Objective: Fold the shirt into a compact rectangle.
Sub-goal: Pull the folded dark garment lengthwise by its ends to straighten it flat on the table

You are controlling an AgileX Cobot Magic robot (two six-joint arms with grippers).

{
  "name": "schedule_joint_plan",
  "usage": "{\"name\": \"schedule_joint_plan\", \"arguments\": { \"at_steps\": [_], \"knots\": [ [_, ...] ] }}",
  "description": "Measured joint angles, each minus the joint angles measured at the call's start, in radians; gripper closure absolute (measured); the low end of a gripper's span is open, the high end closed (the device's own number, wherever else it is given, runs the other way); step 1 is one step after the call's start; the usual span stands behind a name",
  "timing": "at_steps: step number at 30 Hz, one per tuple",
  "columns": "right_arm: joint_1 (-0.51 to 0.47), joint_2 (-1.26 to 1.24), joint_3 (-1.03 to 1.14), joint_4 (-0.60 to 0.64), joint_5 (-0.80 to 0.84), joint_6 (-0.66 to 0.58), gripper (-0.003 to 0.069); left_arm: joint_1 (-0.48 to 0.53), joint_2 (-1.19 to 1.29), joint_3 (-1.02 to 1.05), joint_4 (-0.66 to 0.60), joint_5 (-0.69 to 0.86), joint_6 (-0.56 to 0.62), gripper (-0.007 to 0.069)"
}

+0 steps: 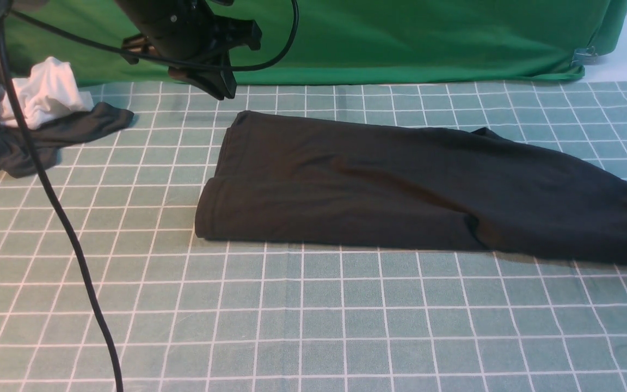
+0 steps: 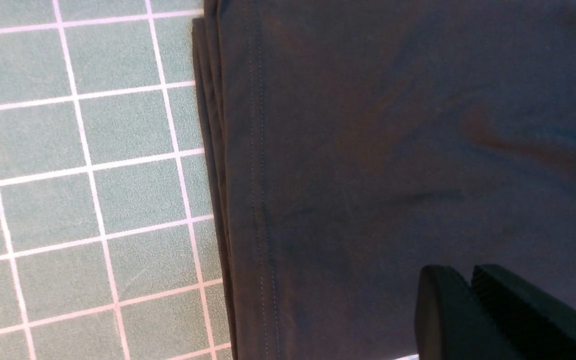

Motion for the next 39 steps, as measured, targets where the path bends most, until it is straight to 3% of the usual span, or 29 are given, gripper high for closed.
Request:
{"name": "schedule_joint_plan", "arguments": {
  "at_steps": [6, 13, 15, 18, 19, 20, 22, 24, 29, 36, 39],
  "knots": [
    [-0.067, 0.047, 0.0, 0.176, -0.024, -0.03, 0.0076, 0.0, 0.011, 0.0, 0.0, 0.0, 0.0, 0.059],
    [-0.069, 0.091, -0.007, 0.231, -0.08, -0.103, 0.0092, 0.0, 0.019, 0.0, -0.001, 0.0, 0.0, 0.059],
    [-0.069, 0.094, -0.008, 0.241, -0.081, -0.126, 0.0151, 0.0, 0.019, 0.0, 0.0, 0.0, 0.0, 0.059],
    [-0.069, 0.098, -0.009, 0.263, -0.082, -0.149, 0.0326, 0.0, 0.02, 0.0, 0.0, 0.0, 0.0, 0.059],
    [-0.068, 0.098, -0.009, 0.262, -0.082, -0.151, 0.034, 0.0, 0.02, 0.0, 0.0, 0.0, 0.0, 0.059],
    [-0.067, 0.101, -0.011, 0.264, -0.085, -0.162, 0.0474, 0.0, 0.02, 0.0, 0.0, 0.0, 0.0, 0.059],
    [-0.067, 0.103, -0.014, 0.257, -0.086, -0.174, 0.0564, 0.0, 0.02, 0.0, 0.0, 0.0, 0.0, 0.059],
    [-0.068, 0.103, -0.019, 0.25, -0.082, -0.199, 0.0605, 0.0, 0.02, 0.0, 0.0, 0.0, 0.0, 0.059],
    [-0.09, 0.099, -0.029, 0.268, -0.064, -0.224, 0.0617, 0.0, -0.019, 0.025, -0.001, -0.006, -0.006, 0.059],
    [-0.17, 0.06, -0.029, 0.272, -0.055, -0.224, 0.0617, 0.0, -0.164, 0.295, -0.034, -0.015, -0.022, 0.0585],
    [-0.176, 0.059, -0.029, 0.268, -0.055, -0.224, 0.0619, 0.0, -0.155, 0.395, -0.035, -0.094, -0.022, 0.0547]
  ]
}}
